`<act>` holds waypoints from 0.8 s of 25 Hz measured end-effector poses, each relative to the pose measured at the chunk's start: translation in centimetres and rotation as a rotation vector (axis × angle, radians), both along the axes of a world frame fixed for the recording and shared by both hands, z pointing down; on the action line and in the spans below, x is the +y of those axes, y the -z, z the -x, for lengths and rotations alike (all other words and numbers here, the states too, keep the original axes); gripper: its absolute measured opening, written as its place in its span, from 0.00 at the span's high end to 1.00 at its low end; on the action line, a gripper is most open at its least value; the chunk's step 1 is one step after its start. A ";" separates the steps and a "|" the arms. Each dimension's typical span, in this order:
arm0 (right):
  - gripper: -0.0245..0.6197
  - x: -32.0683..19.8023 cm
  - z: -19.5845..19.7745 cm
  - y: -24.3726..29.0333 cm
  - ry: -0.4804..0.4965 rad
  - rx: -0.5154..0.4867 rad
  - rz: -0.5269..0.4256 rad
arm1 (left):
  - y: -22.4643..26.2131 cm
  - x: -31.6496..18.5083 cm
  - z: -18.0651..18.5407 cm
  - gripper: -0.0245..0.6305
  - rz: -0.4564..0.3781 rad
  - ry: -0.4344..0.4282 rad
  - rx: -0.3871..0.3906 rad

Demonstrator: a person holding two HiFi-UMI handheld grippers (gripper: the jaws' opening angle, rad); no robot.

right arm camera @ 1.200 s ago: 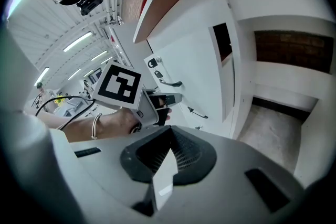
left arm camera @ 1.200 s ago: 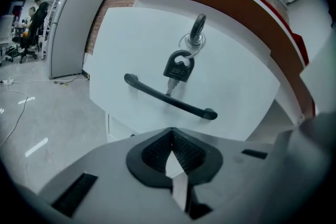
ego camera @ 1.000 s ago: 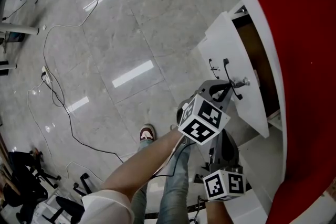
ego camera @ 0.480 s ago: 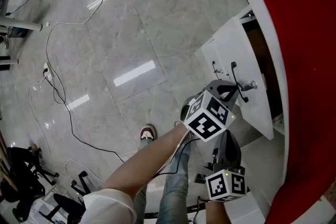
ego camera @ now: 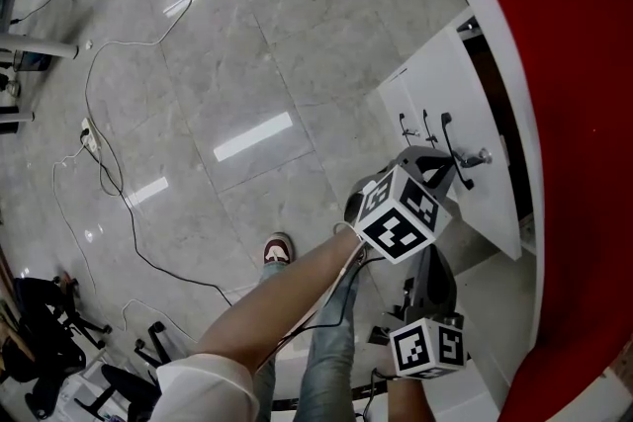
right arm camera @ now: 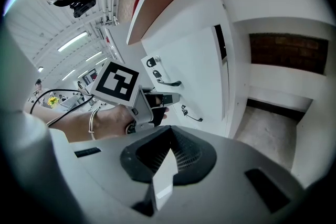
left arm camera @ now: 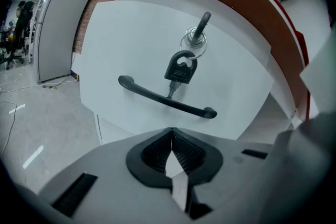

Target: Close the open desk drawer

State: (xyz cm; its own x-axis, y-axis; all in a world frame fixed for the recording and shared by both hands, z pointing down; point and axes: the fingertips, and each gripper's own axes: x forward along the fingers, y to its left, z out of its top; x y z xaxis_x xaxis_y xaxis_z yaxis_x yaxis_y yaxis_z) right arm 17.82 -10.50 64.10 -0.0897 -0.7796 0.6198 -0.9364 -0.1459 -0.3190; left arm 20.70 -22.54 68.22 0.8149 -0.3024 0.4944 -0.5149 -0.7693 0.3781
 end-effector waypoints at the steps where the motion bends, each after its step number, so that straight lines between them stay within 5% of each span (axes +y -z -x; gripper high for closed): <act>1: 0.96 0.0 0.1 0.0 0.005 0.001 -0.003 | -0.1 -0.1 -0.1 0.95 -0.004 -0.005 -0.002; 20: 0.96 -0.8 -0.8 0.1 0.014 0.016 0.012 | -0.2 -0.8 -1.5 0.95 0.000 -0.014 0.011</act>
